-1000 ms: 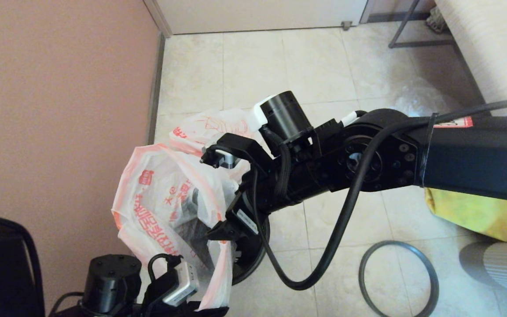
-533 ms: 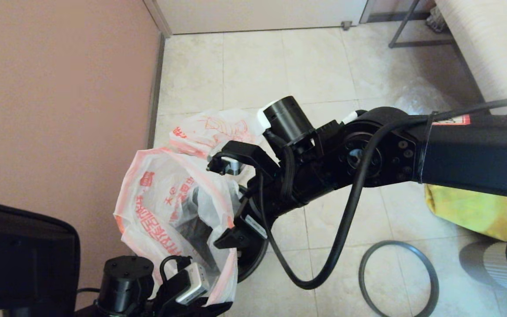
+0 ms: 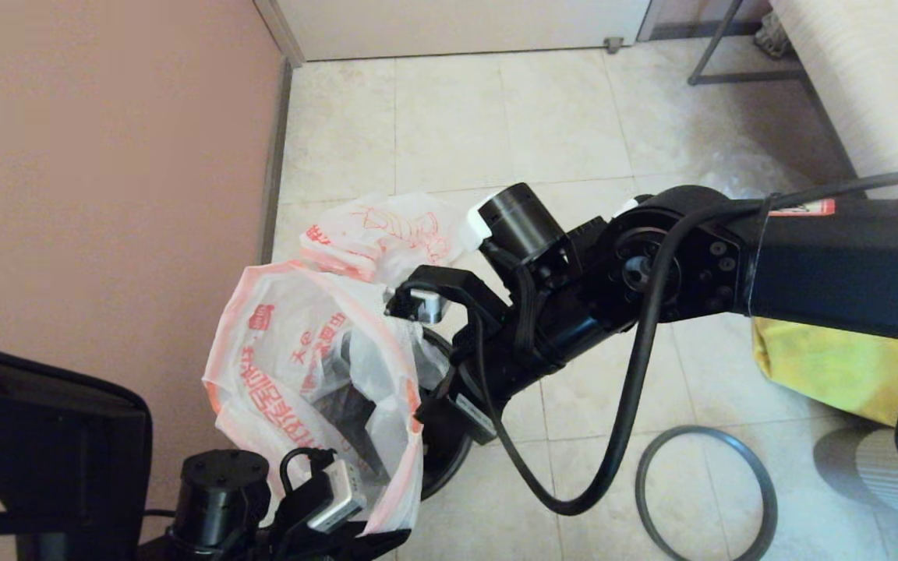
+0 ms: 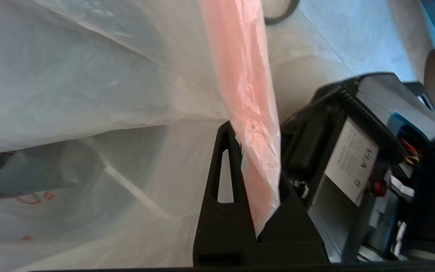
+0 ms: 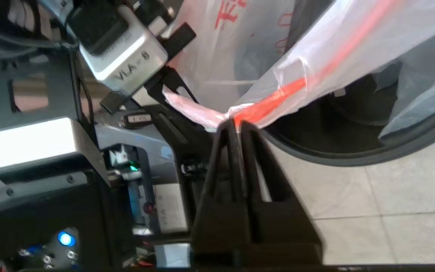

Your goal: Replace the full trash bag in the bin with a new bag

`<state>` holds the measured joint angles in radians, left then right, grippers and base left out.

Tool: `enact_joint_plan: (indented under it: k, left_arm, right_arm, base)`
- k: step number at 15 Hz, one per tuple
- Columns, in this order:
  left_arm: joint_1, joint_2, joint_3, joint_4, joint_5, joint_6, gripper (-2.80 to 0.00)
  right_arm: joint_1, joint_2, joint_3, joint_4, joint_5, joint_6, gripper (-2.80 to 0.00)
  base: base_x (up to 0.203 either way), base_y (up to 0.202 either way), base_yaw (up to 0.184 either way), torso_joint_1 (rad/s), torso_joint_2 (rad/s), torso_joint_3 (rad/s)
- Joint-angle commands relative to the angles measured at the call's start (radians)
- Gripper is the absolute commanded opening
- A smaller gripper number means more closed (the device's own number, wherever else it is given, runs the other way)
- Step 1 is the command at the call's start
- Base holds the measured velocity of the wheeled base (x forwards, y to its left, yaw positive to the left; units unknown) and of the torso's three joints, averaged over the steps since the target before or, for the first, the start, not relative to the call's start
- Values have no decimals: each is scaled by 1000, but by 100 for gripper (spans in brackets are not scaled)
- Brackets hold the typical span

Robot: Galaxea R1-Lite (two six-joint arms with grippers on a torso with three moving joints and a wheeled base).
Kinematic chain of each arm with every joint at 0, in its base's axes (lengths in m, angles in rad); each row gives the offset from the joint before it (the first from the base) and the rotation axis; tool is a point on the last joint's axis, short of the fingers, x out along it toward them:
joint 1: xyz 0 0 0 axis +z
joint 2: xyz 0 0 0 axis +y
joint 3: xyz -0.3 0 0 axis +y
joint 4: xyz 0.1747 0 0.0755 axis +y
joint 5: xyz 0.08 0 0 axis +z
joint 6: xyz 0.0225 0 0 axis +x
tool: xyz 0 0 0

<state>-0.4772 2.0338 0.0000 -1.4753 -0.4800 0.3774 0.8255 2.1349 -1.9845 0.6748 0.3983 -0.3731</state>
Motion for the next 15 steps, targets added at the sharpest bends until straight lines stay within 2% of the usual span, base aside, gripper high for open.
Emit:
enact_joint_plan:
  k: [1,3,5,7,8,10,11,12,14,15]
  left_arm:
    - [9,-6,11,-40,-5,0,-280]
    - [11,-16,1,-55,3,-14,-280]
    - [-29,-16,-49,-55,22,-13,-280]
    - [-99,-15,-86,-55,61,-13,-280]
    - [-123,-15,-115,-55,99,-13,-280]
    - [-144,-27,-180,-21,132,-12,-280]
    - [-153,-58,-223,72,147,-11,-280]
    - [-165,-104,-260,170,154,-9,-280]
    - [-190,-189,-324,350,169,8,-280]
    - [-196,-217,-337,380,178,29,-280]
  right_arm:
    - [-5,-14,0,2,3,8,-280]
    - [-25,-54,4,2,6,60,-280]
    - [-49,-105,5,-24,29,137,-280]
    - [-58,-126,6,-152,25,271,-280]
    - [-78,-136,6,-219,18,302,-280]
    - [-91,-136,6,-262,-59,309,-280]
    - [-90,-130,6,-264,-155,289,-280]
    - [-93,-118,6,-266,-223,236,-280]
    - [-108,-111,4,-259,-246,202,-280]
    - [-109,-104,4,-255,-246,178,-280]
  base:
    - [0,0,0,0,0,0]
    - [0,0,0,0,0,0]
    - [0,0,0,0,0,0]
    - [0,0,0,0,0,0]
    - [0,0,0,0,0,0]
    - [0,0,0,0,0,0]
    - [0,0,0,0,0,0]
    - [0,0,0,0,0,0]
    - [0,0,0,0,0,0]
    - [0,0,0,0,0,0]
